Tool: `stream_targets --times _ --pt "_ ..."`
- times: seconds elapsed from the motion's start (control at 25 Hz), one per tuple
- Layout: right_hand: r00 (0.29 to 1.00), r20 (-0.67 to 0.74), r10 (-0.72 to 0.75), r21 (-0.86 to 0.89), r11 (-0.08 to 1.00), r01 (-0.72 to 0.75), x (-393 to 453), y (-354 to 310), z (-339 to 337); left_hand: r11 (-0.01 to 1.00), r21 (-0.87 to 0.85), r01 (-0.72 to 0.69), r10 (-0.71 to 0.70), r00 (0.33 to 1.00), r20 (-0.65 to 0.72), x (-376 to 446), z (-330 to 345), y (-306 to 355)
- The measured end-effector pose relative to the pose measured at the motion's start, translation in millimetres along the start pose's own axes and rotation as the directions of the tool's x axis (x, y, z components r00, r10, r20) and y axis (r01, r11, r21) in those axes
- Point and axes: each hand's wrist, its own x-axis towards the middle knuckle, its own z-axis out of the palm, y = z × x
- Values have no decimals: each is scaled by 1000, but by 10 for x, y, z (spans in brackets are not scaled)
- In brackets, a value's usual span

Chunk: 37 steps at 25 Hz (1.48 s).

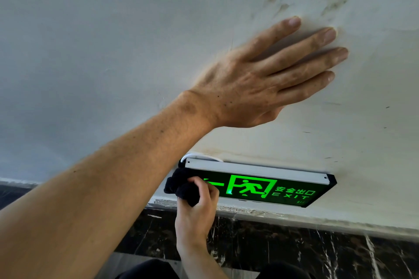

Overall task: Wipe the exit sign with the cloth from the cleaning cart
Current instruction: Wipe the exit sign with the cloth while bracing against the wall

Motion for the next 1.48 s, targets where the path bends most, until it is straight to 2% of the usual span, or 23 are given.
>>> stream_targets --times 0.52,0.84,1.48 --pt "996 26 90 -172 981 -84 39 310 77 1000 -17 6 -7 1000 -12 7 13 -4" --pt "986 7 167 -189 968 -162 69 388 54 1000 -25 10 -11 1000 -14 7 23 1" --pt "937 -267 224 -93 962 -257 525 667 -1008 1000 -17 18 -18 1000 -7 7 6 3"
